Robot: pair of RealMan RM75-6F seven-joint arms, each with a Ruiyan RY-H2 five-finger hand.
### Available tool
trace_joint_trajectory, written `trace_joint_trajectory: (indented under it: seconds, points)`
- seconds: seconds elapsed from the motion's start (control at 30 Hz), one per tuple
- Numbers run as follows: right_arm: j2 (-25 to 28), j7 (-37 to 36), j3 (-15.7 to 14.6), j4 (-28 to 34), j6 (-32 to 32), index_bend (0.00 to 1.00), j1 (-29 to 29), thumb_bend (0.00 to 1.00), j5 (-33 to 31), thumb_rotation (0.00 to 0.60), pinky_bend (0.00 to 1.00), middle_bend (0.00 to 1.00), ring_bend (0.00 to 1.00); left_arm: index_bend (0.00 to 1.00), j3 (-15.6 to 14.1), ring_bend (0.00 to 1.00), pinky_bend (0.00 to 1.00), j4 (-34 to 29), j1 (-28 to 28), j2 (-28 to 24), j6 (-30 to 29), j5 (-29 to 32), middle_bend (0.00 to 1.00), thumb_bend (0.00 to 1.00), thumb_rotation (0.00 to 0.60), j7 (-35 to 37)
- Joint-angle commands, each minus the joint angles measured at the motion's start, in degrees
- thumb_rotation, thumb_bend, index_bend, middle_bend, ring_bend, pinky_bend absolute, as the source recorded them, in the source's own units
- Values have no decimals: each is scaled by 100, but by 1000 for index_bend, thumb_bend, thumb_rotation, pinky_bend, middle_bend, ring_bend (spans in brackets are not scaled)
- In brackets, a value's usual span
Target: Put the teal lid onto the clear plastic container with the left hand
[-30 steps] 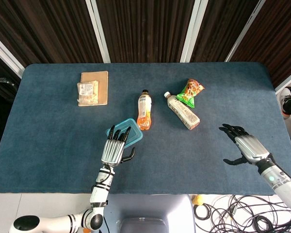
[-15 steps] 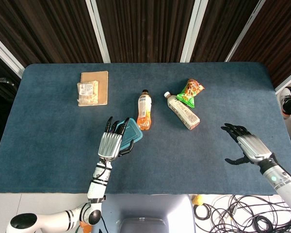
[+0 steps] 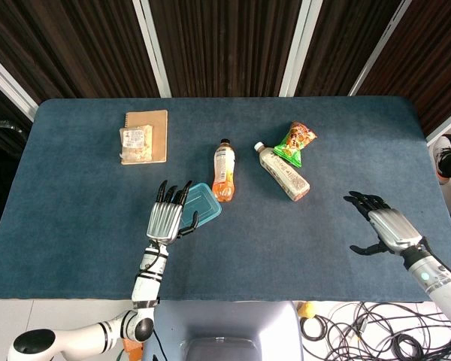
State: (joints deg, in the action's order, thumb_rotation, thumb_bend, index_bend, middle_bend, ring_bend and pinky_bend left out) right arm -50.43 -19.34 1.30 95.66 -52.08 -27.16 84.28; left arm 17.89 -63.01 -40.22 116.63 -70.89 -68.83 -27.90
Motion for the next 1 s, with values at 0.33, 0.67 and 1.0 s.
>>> trace_joint_trajectory:
  seconds: [0.33, 0.67, 1.0]
  points:
    - [107, -45, -3, 3, 20, 0, 36, 129, -75, 600, 0, 0, 0, 0, 36, 84, 0, 1008, -413, 477, 449, -183, 283, 506, 195, 858]
    - [117, -74, -15, -18, 72, 0, 32, 129, -58, 600, 0, 0, 0, 0, 43, 82, 0, 1308, -463, 609, 502, -154, 281, 506, 199, 880]
    - [103, -59, -6, -8, 87, 0, 25, 129, -62, 600, 0, 0, 0, 0, 0, 100, 0, 1054, -347, 481, 721, 144, 300, 495, 204, 324]
